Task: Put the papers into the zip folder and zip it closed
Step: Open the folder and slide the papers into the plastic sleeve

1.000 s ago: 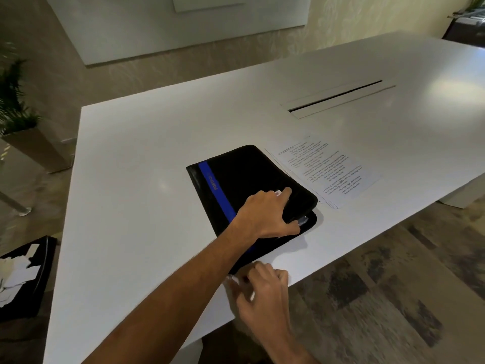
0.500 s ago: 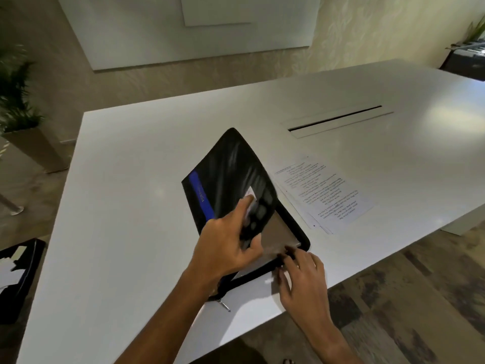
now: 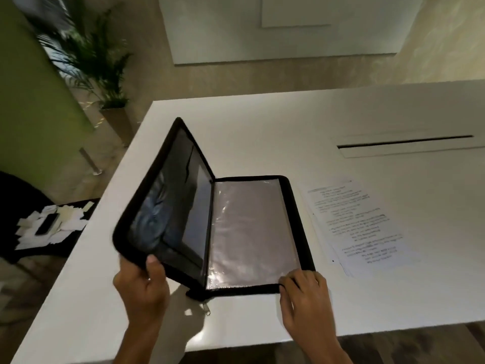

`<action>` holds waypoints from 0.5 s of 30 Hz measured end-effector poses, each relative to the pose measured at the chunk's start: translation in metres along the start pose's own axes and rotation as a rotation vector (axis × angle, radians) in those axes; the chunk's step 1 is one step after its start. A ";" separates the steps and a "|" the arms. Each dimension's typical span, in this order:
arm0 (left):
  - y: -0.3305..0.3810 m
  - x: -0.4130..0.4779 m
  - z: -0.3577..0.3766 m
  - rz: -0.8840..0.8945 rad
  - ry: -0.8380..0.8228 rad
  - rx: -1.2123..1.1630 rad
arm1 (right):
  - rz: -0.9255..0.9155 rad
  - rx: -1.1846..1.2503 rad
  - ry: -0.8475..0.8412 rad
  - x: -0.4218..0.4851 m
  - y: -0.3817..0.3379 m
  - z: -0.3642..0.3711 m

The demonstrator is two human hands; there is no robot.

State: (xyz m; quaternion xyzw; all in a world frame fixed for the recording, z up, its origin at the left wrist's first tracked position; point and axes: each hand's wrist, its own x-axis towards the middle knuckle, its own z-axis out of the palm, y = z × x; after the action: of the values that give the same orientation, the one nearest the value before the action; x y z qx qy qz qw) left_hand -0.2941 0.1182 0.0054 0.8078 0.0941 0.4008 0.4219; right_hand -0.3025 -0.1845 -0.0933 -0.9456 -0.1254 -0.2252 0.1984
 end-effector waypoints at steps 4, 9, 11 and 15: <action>0.008 -0.005 -0.004 -0.241 0.265 -0.116 | -0.073 0.064 -0.065 0.006 0.014 -0.006; -0.007 -0.016 -0.017 -0.437 0.412 -0.072 | -0.149 0.128 -0.165 0.007 0.028 -0.012; -0.018 -0.021 -0.021 -0.450 0.395 0.037 | -0.153 0.148 -0.176 0.008 0.031 -0.014; -0.045 -0.027 -0.027 -0.490 0.341 0.284 | -0.159 0.177 -0.147 0.009 0.033 -0.010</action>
State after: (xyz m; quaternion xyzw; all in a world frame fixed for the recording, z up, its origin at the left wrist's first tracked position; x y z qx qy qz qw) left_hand -0.3236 0.1495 -0.0354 0.7330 0.4099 0.3997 0.3674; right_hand -0.2877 -0.2165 -0.0915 -0.9255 -0.2335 -0.1581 0.2530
